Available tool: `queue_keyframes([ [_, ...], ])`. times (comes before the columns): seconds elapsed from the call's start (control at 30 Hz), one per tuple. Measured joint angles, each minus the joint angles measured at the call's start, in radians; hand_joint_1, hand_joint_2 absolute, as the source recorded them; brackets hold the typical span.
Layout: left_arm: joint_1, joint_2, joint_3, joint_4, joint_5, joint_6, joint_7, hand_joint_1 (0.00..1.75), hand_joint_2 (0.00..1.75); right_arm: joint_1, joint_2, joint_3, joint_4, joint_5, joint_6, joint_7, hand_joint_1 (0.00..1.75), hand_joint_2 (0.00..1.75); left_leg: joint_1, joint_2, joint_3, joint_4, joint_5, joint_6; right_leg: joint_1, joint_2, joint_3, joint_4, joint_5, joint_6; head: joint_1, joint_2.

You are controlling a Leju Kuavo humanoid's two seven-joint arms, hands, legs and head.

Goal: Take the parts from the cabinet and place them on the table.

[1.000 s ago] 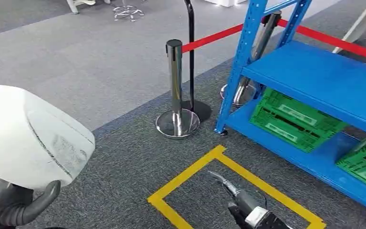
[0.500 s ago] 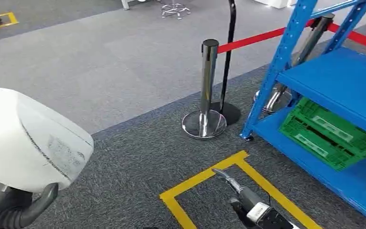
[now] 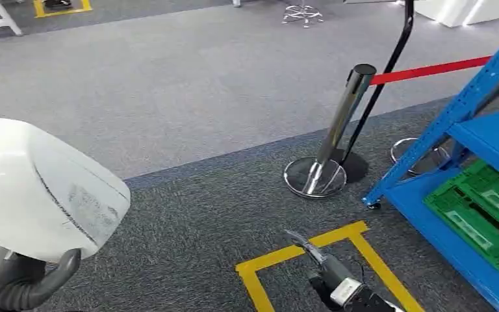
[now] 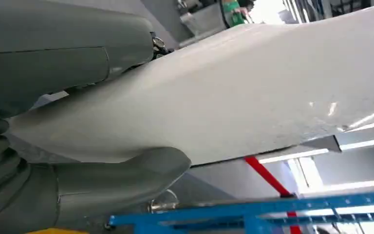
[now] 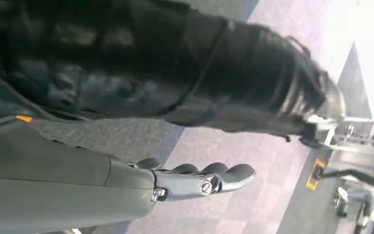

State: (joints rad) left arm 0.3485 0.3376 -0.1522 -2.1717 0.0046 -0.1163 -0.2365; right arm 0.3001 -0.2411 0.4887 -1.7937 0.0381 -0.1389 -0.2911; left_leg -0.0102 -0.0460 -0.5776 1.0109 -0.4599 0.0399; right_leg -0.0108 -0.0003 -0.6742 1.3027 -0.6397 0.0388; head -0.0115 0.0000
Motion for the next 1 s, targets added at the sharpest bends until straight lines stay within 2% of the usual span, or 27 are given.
queue_keyframes([
  [0.03,0.000,0.000,0.000,0.000,0.000,0.000,0.000,1.75,1.75,-0.001,0.000,0.000,0.000,0.000,0.000,0.000,0.00,0.00,0.000,-0.014,0.003,0.000,-0.001,-0.001,-0.001,0.003,0.019,-0.062,0.052,-0.001,0.002,0.000],
  [0.07,0.000,0.000,0.000,0.000,0.000,0.000,0.000,1.75,1.75,-0.001,0.000,0.000,0.000,0.000,0.000,0.000,0.00,0.00,0.001,-0.026,0.006,0.002,-0.003,-0.002,-0.001,0.011,0.051,-0.145,0.104,-0.003,0.001,0.000],
  [0.1,0.000,0.000,0.000,0.000,0.000,0.000,0.000,1.75,1.75,-0.001,0.000,0.000,0.000,0.000,0.000,0.000,0.00,0.00,0.003,-0.036,0.006,0.005,-0.007,-0.006,-0.004,0.048,0.084,-0.230,0.149,-0.006,0.002,0.000],
  [0.13,-0.001,0.000,0.000,0.000,0.000,0.000,0.000,1.75,1.75,-0.001,0.000,0.000,0.000,0.000,0.000,0.000,0.00,0.00,-0.002,-0.046,0.001,0.013,-0.011,-0.012,-0.008,0.098,0.095,-0.264,0.136,-0.010,0.000,0.000],
  [0.17,-0.001,0.000,0.000,0.000,0.000,0.000,0.000,1.75,1.75,-0.001,0.000,0.000,-0.001,0.000,0.000,0.000,0.00,0.00,0.003,-0.060,-0.006,0.015,-0.011,-0.018,-0.007,0.087,0.109,-0.272,0.135,-0.010,0.000,0.000],
  [0.23,0.002,-0.001,0.001,0.000,0.000,0.000,0.000,1.75,1.75,-0.001,0.000,0.001,-0.001,0.000,0.000,0.000,0.00,0.00,0.011,-0.077,-0.012,0.012,-0.005,-0.031,0.000,0.073,0.109,-0.273,0.136,-0.018,0.000,0.000],
  [0.47,0.002,-0.001,0.001,0.000,0.000,0.000,0.000,1.75,1.75,-0.001,0.000,0.001,-0.001,0.000,0.000,0.000,0.00,0.00,0.012,-0.079,-0.012,0.011,-0.004,-0.032,0.000,0.072,0.109,-0.273,0.137,-0.019,0.000,0.000],
  [0.5,0.002,0.000,0.002,0.000,0.000,0.000,0.000,1.75,1.75,-0.002,0.000,0.001,-0.001,0.000,0.000,0.000,0.00,0.00,0.012,-0.096,-0.012,0.012,-0.006,-0.041,-0.009,0.051,0.119,-0.287,0.143,-0.029,-0.001,0.000],
  [0.53,0.003,0.000,0.002,0.000,0.000,0.000,0.000,1.75,1.75,-0.003,0.000,0.001,-0.001,0.000,0.000,0.000,0.00,0.00,0.008,-0.052,-0.018,0.031,-0.018,-0.044,-0.008,0.036,0.126,-0.292,0.143,-0.032,-0.001,0.000],
  [0.57,0.001,0.001,0.003,0.000,0.000,0.001,0.000,1.75,1.75,-0.001,0.000,0.000,-0.001,0.000,0.000,0.001,0.00,0.00,0.016,0.030,-0.132,0.263,-0.131,-0.062,-0.005,-0.009,0.134,-0.294,0.136,-0.042,-0.007,0.000],
  [0.6,0.013,0.002,0.008,0.000,0.005,0.003,0.000,1.75,1.75,-0.002,0.000,0.002,-0.001,0.003,0.000,0.002,0.00,0.00,0.027,0.072,-0.034,0.064,0.010,-0.065,-0.006,-0.070,0.155,-0.294,0.119,-0.030,-0.008,0.000],
  [0.63,0.013,0.003,0.011,0.000,0.005,0.003,0.000,1.75,1.75,-0.003,0.000,0.002,-0.001,0.003,0.000,0.002,0.00,0.00,0.018,0.112,-0.009,0.020,-0.001,-0.061,-0.002,-0.078,0.157,-0.294,0.114,-0.023,-0.007,0.000],
  [0.67,0.014,0.003,0.013,0.000,0.005,0.003,0.000,1.75,1.75,-0.005,0.000,0.002,-0.001,0.003,0.001,0.003,0.00,0.00,0.014,0.101,-0.010,0.013,0.001,-0.050,0.003,-0.083,0.156,-0.291,0.109,-0.016,-0.007,0.000],
  [0.77,0.028,0.006,0.023,0.000,0.006,0.003,0.000,1.75,1.75,-0.008,0.000,0.002,-0.001,0.003,0.009,0.004,0.00,0.00,0.006,0.071,-0.016,0.011,0.000,-0.033,-0.001,-0.110,0.171,-0.301,0.106,0.003,-0.006,0.000],
  [0.8,0.032,0.007,0.025,-0.002,0.006,0.003,0.000,1.75,1.75,-0.010,0.000,0.002,-0.001,0.003,0.011,0.005,0.00,0.00,0.016,0.061,-0.006,0.000,0.006,-0.022,-0.007,-0.098,0.162,-0.298,0.097,0.012,-0.006,0.000],
  [0.83,0.035,0.007,0.027,-0.003,0.006,0.004,0.000,1.75,1.75,-0.012,0.000,0.001,-0.001,0.003,0.012,0.005,0.00,0.00,0.014,0.057,-0.004,-0.001,0.005,-0.019,-0.007,-0.056,0.157,-0.273,0.079,0.012,-0.001,0.000],
  [0.87,0.034,0.008,0.028,-0.003,0.006,0.004,0.000,1.75,1.75,-0.015,0.002,0.002,-0.001,0.001,0.012,0.005,0.00,0.00,0.014,0.051,-0.004,-0.001,0.005,-0.012,-0.007,-0.027,0.128,-0.212,0.045,0.010,0.003,0.000],
  [0.9,0.035,0.008,0.028,-0.003,0.007,0.004,0.002,1.75,1.75,-0.015,0.002,0.002,0.000,0.000,0.014,0.006,0.00,0.00,0.013,0.041,-0.004,-0.001,0.004,-0.010,-0.006,-0.011,0.084,-0.127,0.008,0.009,0.005,0.000],
  [0.93,0.037,0.008,0.028,-0.003,0.007,0.004,0.003,1.75,1.75,-0.011,0.002,0.002,0.002,-0.001,0.014,0.006,0.00,0.00,0.011,0.030,-0.004,-0.001,0.003,-0.008,-0.005,-0.004,0.039,-0.047,-0.017,0.008,0.006,0.000],
  [0.97,0.040,0.009,0.029,-0.003,0.007,0.005,0.004,1.75,1.75,-0.011,0.002,0.001,0.004,-0.002,0.015,0.007,0.00,0.00,0.008,0.020,-0.004,0.000,0.002,-0.007,-0.003,-0.002,0.004,0.006,-0.026,0.005,0.005,0.000],
  [1.0,0.042,0.009,0.029,-0.003,0.007,0.005,0.006,1.75,1.75,-0.011,0.002,0.002,0.006,-0.002,0.016,0.007,0.00,0.00,0.007,0.008,-0.003,0.000,0.002,-0.006,-0.001,-0.001,-0.008,0.008,-0.006,0.002,0.006,0.000],
])
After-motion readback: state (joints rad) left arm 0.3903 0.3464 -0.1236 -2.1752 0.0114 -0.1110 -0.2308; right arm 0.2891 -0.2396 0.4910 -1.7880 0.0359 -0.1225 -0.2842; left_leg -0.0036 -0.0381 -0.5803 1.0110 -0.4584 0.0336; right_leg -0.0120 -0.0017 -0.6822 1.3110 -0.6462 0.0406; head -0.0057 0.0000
